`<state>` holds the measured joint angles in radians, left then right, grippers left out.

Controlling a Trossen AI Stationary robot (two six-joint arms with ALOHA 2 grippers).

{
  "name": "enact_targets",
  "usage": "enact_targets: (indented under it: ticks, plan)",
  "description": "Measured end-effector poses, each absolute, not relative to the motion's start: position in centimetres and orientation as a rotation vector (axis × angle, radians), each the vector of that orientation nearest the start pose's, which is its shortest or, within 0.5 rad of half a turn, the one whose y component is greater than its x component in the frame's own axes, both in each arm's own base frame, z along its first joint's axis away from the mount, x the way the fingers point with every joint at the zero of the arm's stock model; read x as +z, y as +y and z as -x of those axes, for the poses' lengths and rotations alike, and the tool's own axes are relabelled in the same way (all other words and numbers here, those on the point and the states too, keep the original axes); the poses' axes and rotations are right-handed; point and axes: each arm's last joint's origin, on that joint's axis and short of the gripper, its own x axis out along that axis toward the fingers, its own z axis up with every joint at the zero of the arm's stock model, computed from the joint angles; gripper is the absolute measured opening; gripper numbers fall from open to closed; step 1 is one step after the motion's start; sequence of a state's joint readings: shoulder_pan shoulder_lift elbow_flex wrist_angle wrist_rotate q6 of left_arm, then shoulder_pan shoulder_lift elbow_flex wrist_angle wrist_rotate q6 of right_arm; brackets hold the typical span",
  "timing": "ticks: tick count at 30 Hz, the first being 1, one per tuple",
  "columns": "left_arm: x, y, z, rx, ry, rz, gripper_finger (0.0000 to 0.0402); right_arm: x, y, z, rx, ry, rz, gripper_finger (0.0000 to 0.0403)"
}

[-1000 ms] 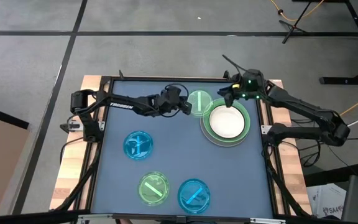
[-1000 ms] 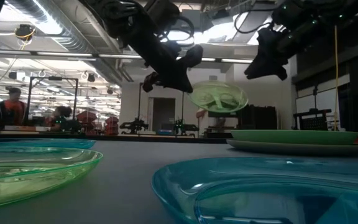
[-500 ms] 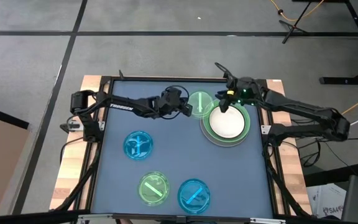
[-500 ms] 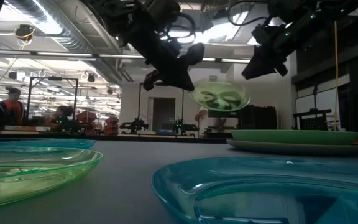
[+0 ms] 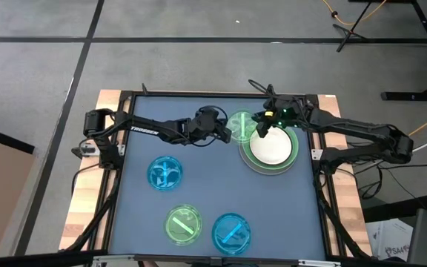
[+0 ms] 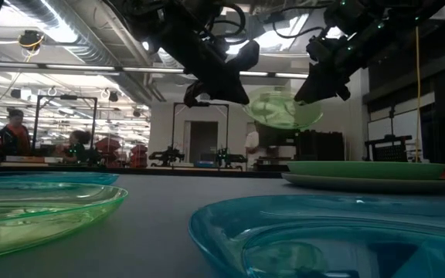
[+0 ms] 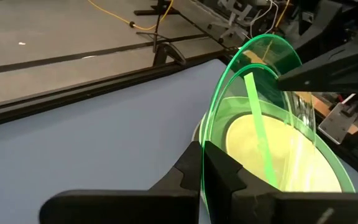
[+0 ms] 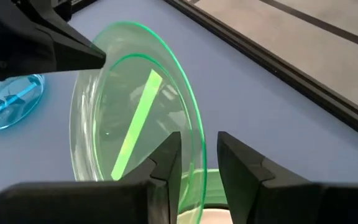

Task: Stack plastic plates
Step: Stack the top small light green plate on the white plate

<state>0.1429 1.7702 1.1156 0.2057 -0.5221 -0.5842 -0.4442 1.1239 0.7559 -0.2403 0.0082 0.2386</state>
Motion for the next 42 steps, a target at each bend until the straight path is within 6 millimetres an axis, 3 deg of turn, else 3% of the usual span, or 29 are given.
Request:
enact_targets:
  ticks: [19,32,42]
  plan:
    - [22.02,6.92,-38.08,0.761,0.253,0.448,0.0000,25.33,-9.99,-21.45,-0.430,0.549,-0.378,0.0090]
    - [21.99,6.95,-38.05,0.766,0.256,0.445,0.0000,25.33,-10.00,-21.45,-0.430,0.549,-0.379,0.0008]
    - [21.99,6.94,-38.05,0.765,0.256,0.446,0.0000,25.34,-10.00,-21.44,-0.430,0.549,-0.378,0.0002]
